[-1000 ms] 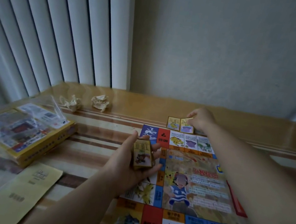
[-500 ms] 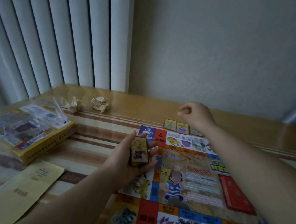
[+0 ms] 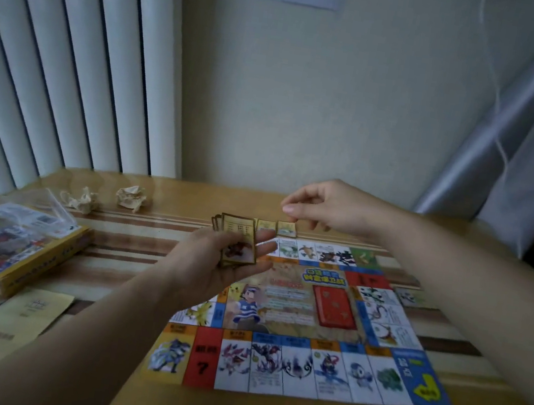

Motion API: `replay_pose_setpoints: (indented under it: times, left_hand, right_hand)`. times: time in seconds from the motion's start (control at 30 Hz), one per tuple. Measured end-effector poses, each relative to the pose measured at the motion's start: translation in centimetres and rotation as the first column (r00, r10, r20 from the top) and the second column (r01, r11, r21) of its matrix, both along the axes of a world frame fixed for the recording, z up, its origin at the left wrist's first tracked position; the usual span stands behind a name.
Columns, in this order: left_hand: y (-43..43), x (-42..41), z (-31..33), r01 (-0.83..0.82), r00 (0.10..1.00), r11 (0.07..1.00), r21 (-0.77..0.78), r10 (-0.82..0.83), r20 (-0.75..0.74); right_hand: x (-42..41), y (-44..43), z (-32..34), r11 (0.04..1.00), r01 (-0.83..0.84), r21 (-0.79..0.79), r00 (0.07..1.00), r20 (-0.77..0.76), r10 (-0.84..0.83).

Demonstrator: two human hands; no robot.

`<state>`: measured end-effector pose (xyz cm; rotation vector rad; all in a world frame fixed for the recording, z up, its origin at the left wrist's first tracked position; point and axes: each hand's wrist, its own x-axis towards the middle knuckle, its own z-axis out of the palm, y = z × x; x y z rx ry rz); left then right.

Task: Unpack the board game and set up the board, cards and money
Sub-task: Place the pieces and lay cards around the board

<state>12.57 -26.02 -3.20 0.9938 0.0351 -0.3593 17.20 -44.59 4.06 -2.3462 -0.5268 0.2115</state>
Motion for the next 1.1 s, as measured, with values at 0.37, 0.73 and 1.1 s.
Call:
replay_pose_setpoints:
  times: [0.37,0.73,1.1]
  left_hand:
    - [-4.6,-4.6,1.7,0.141,0.983,0.988,0.068,-0.148,0.106]
    - [-5.8,-3.7,1.7,0.152,0.986,0.987,-0.061,-0.155,-0.052]
    - [-4.7,2.2,-2.6,0.052,0.994,0.999,0.016,-0.050,-0.098]
  right_hand:
    - [-6.7,-2.3,-0.1,0.976,0.150,0.157,0.988,-0.071,-0.141]
    - [-6.3,-3.7,-0.6,0.980,0.200,-0.006,0.976,-0.084,-0.200]
    - [5.3,-9.5,-5.0,0.796,0.565,0.218,0.822,-0.066,-0.565]
